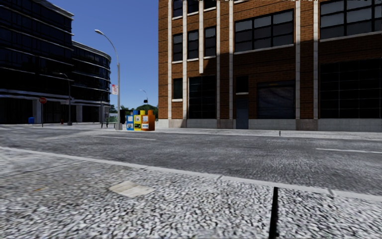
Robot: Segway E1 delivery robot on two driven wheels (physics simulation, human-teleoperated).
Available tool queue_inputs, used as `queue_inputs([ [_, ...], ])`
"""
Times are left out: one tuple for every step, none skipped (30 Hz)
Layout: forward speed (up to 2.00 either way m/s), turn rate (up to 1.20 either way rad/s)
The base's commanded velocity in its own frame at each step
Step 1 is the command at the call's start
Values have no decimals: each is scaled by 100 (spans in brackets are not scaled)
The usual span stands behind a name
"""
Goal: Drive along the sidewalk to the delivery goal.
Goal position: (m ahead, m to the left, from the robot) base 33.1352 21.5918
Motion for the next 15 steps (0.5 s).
queue_inputs([
  [-97, 80],
  [-97, 80],
  [-97, 80],
  [-97, 80],
  [-97, 80],
  [-97, 80],
  [-97, 80],
  [-97, 80],
  [-95, 80],
  [0, 70],
  [0, 23],
  [0, 0],
  [0, 0],
  [0, 0],
  [0, 0],
])
